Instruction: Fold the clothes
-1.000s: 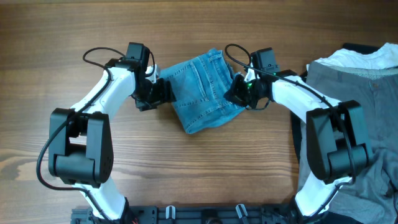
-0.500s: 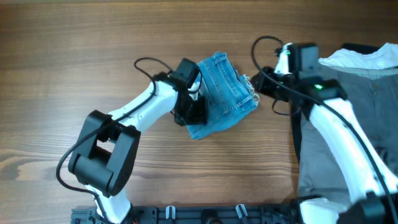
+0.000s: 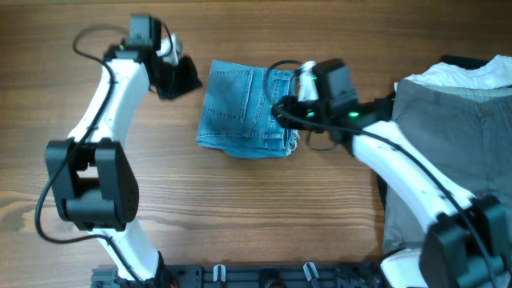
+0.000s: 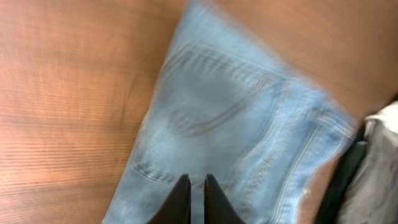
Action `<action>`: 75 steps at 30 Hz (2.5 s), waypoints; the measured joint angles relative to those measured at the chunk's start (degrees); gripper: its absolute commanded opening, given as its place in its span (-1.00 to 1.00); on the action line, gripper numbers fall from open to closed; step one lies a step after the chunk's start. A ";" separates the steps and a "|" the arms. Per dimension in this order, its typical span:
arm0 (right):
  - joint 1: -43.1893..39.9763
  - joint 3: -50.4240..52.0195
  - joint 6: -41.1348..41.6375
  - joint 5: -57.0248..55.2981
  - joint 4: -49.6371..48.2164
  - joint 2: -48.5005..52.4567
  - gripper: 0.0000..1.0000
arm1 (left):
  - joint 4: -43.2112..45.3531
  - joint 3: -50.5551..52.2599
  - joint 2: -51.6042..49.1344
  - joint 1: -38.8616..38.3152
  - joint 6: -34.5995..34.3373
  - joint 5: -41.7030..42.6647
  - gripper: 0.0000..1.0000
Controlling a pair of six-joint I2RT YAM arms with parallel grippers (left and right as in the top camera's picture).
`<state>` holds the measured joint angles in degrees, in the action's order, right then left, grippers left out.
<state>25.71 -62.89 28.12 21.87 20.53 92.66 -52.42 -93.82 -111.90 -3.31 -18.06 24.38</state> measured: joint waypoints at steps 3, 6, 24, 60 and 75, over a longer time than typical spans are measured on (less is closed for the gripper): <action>3.50 0.00 1.57 0.35 -2.89 6.80 -0.23 | -13.22 -12.24 1.27 -0.72 2.25 -0.85 1.00; 2.95 0.02 6.43 0.20 -1.62 12.96 -0.35 | -24.52 -14.43 3.63 -0.81 2.82 -0.96 1.00; -0.70 -1.44 10.16 9.66 -1.75 18.14 -0.22 | 39.78 42.51 7.91 -10.23 -33.11 14.53 0.64; -0.81 -6.10 7.04 9.68 -0.68 21.79 0.01 | 48.15 43.08 9.05 -13.99 -43.71 -2.40 0.10; -5.38 -5.27 4.09 16.61 14.99 17.09 -0.06 | 40.76 40.98 5.73 -10.71 -22.38 3.08 -0.92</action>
<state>20.34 -68.16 32.21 38.48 35.53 109.75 -11.66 -52.84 -106.17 -14.02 -40.45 27.46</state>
